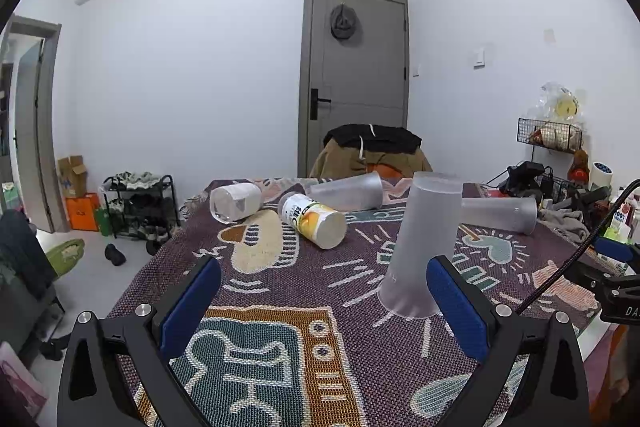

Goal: Flip cup upside down

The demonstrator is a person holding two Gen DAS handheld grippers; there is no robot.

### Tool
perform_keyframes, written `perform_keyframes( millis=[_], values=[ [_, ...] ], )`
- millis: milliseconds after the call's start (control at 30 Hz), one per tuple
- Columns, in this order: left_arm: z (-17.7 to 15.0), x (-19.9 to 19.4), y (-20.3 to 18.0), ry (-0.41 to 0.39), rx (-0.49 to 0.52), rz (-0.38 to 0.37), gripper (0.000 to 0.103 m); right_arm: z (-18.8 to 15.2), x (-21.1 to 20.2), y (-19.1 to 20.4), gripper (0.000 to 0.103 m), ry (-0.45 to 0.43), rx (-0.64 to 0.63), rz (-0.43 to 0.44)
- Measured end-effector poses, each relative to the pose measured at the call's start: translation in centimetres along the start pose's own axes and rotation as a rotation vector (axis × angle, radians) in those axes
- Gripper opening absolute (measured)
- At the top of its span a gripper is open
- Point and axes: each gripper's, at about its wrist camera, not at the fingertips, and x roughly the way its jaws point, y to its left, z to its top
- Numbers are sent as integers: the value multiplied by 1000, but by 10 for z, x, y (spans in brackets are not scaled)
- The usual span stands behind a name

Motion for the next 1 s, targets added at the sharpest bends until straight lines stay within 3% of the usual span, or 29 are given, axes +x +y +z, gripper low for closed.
perform_keyframes(
  millis=[1000],
  values=[
    [1,1,-1,6,2,-8,103,-1,3,1,103,5,-2,1]
  ],
)
